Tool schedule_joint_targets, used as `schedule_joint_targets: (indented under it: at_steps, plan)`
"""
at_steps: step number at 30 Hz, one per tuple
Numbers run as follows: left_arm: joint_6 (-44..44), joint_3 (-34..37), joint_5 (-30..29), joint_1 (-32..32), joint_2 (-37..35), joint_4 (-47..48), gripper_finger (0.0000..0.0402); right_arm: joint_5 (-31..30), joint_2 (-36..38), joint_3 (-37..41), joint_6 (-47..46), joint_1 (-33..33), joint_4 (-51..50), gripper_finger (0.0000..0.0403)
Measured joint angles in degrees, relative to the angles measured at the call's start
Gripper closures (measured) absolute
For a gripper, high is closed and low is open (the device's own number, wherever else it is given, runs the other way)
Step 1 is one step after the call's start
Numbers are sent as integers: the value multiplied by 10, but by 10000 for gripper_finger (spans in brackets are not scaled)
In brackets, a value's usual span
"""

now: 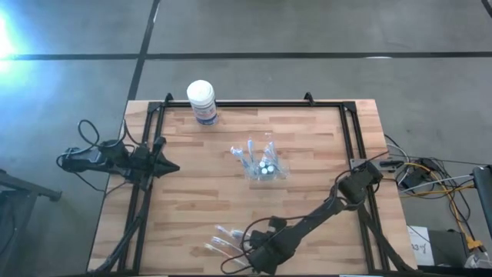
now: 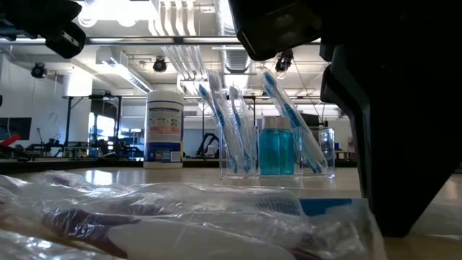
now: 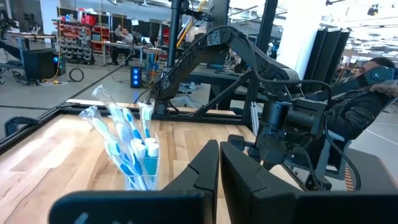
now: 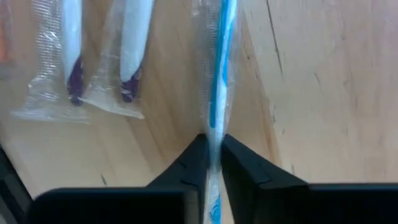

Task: Pick & Place toothbrushing station
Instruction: Put the blue toothbrush into the transparent organizer

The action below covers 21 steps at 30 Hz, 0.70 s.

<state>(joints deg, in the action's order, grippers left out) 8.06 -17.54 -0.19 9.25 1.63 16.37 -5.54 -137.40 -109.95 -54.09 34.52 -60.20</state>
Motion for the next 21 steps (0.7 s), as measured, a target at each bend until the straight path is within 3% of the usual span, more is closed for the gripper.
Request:
schedule_joint_targets:
  at_steps: [8,17,21]
  plan:
    - [4,0,0,0,0,0,383,-28,17,0,33,0,-19,383]
    - [6,0,0,0,0,0,382,-141,118,26,33,5,-45,383]
    - [7,0,0,0,0,0,382,-235,169,61,53,19,0,384]
